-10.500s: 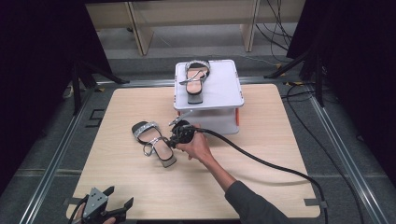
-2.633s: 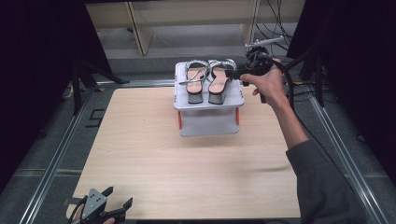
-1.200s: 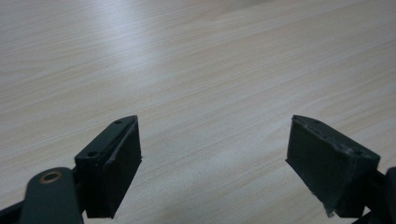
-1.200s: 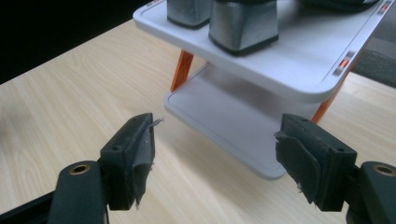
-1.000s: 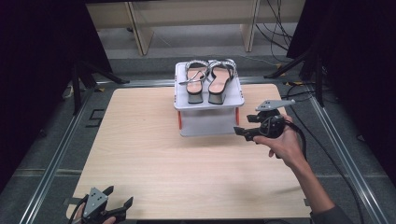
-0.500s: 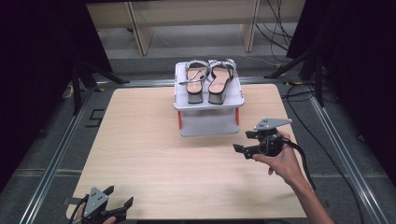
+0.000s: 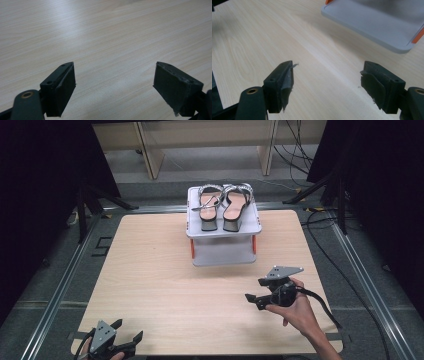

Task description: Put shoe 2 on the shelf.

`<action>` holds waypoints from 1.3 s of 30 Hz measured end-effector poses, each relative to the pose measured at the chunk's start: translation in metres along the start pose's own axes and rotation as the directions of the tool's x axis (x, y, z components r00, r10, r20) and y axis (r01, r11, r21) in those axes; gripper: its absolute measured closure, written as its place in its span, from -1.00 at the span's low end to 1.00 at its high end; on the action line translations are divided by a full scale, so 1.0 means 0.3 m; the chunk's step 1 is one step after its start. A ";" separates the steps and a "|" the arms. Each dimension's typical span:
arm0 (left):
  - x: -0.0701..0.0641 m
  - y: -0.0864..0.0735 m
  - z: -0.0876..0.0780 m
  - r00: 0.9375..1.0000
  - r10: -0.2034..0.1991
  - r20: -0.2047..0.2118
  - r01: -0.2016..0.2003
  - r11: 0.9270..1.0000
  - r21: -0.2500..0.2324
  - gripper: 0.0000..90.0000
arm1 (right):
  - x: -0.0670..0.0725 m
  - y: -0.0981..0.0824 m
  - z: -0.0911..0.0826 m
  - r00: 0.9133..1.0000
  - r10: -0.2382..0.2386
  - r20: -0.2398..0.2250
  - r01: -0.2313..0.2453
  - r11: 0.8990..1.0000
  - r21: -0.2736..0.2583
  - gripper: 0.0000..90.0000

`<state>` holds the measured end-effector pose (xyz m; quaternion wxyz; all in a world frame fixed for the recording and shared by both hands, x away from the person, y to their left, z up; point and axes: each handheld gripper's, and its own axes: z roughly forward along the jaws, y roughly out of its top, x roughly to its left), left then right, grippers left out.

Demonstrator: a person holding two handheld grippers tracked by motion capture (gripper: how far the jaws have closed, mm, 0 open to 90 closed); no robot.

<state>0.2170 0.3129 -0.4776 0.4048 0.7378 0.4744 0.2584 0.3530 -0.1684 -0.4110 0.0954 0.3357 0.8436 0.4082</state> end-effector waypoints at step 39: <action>0.003 0.001 -0.004 1.000 0.019 -0.013 -0.019 1.000 0.016 -0.62 | 0.065 -0.240 0.002 1.000 0.014 0.003 -0.015 0.991 0.134 -0.47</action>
